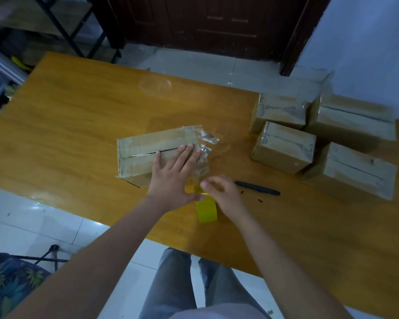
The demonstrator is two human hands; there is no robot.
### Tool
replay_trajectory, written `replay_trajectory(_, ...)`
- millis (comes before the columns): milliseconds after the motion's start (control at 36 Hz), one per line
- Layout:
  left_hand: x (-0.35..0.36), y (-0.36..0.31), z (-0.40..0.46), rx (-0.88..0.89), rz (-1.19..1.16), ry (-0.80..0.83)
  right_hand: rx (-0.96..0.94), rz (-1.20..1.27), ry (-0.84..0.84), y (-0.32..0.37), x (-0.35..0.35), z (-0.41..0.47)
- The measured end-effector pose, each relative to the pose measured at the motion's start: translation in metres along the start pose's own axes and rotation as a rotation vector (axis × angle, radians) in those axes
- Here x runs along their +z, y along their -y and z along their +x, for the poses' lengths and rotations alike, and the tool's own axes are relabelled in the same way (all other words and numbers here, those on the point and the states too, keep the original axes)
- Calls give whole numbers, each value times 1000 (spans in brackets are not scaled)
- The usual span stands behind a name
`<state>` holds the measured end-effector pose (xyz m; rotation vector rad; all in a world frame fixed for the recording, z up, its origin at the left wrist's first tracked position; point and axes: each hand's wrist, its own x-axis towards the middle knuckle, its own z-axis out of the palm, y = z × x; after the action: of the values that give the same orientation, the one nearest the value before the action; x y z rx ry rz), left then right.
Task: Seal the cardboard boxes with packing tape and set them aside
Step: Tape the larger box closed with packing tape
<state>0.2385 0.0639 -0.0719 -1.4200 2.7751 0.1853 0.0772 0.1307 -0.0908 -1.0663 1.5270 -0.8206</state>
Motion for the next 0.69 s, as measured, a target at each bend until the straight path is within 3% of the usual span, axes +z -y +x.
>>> replay_trajectory(83,-1,1,0,1,-91,-62,-74,-84,-81,-5,11,5)
replay_trajectory(194,0,-7,8,-141,-306,-216,-34,-41,-94,-6,12,5)
replay_trajectory(278,11,-17,17,-205,-298,-397,-38,-66,-110,-8,10,1)
replay_trajectory(361,22,-18,22,-205,-255,-479,-22,-54,-103,-11,7,-9)
replay_trajectory(583,29,-4,25,-50,-26,-582,-88,108,-244,-19,-4,-21)
replay_trajectory(694,22,18,13,68,-84,-538,-51,152,-305,-16,-13,-18)
